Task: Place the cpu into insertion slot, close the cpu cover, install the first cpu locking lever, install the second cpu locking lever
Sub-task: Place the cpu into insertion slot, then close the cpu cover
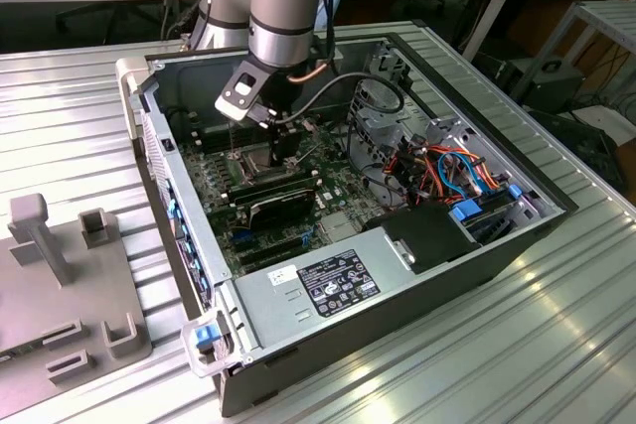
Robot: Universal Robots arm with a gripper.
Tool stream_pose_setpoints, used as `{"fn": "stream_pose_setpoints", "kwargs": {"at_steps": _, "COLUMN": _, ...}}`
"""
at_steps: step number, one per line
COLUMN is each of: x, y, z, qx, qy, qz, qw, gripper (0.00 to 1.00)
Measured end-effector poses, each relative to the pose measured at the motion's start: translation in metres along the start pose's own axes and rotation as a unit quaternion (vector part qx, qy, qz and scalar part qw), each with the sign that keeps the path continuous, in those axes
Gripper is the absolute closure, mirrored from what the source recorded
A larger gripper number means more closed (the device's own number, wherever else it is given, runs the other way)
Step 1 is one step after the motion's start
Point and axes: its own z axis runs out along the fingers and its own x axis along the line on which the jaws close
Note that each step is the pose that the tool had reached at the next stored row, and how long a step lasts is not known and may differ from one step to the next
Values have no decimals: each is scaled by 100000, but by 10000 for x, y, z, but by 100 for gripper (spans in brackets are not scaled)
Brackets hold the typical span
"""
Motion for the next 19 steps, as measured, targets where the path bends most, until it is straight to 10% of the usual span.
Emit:
{"fn": "stream_pose_setpoints", "kwargs": {"at_steps": 11, "x": -1, "y": -1, "z": -60, "qx": 3, "qy": -24, "qz": -112, "qw": 100000, "gripper": 89}}
{"fn": "stream_pose_setpoints", "kwargs": {"at_steps": 19, "x": -1, "y": -27, "z": -62, "qx": 1, "qy": -24, "qz": -171, "qw": 100000, "gripper": 89}}
